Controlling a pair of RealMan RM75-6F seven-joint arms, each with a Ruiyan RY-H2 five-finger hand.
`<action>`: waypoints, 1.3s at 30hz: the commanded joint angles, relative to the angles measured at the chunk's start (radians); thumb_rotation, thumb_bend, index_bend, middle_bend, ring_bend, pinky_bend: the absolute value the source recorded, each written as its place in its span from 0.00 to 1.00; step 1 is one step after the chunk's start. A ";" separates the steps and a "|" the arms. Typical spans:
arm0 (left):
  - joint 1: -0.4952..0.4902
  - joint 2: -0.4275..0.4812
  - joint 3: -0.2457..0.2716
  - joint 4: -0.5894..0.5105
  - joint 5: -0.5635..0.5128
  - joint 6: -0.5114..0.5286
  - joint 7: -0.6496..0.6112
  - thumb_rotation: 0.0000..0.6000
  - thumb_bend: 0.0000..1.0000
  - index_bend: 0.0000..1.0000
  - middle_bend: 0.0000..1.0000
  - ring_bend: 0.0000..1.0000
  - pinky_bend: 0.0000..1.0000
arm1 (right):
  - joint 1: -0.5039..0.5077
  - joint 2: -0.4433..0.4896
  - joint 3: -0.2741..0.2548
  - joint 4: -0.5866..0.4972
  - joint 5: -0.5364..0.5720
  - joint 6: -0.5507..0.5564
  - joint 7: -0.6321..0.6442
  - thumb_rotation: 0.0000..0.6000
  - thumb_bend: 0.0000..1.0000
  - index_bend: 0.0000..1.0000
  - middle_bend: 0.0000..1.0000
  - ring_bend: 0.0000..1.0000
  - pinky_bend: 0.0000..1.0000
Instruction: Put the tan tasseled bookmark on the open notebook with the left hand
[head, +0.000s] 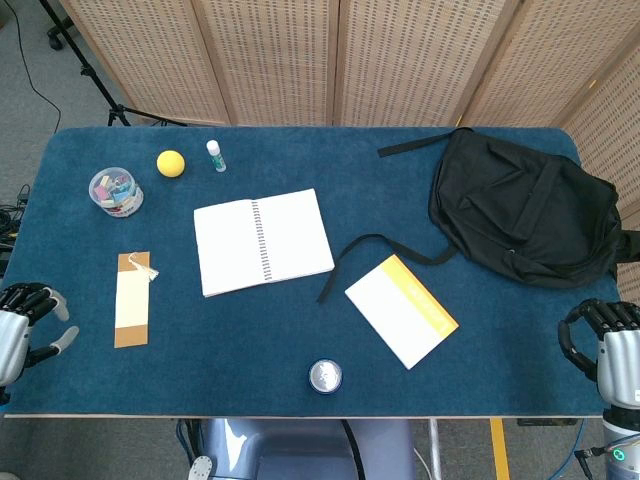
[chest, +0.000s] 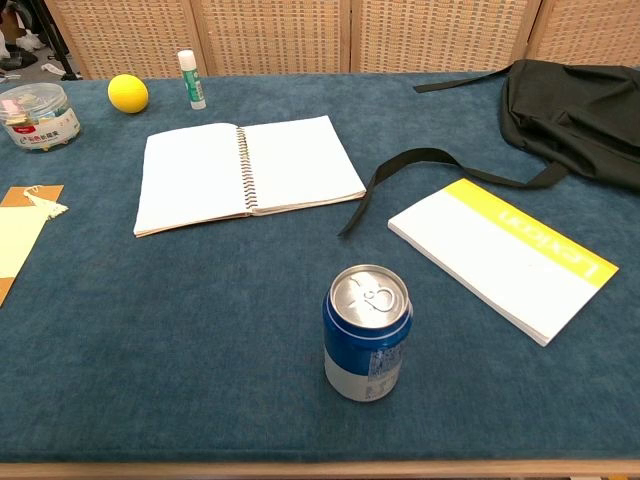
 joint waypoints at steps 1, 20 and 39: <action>-0.015 0.024 0.026 -0.025 0.010 -0.035 0.029 1.00 0.00 0.00 0.00 0.00 0.00 | -0.002 0.030 -0.012 -0.050 0.032 -0.089 -0.019 1.00 0.00 0.15 0.07 0.00 0.11; -0.212 -0.123 0.187 0.797 0.357 0.041 -0.034 1.00 0.01 0.00 0.00 0.00 0.00 | 0.024 -0.023 0.016 -0.041 0.098 -0.145 -0.095 1.00 0.00 0.15 0.00 0.00 0.08; -0.256 -0.362 0.281 1.143 0.329 -0.062 -0.161 1.00 0.04 0.00 0.00 0.00 0.00 | 0.035 -0.032 0.008 -0.044 0.109 -0.182 -0.093 1.00 0.00 0.15 0.00 0.00 0.07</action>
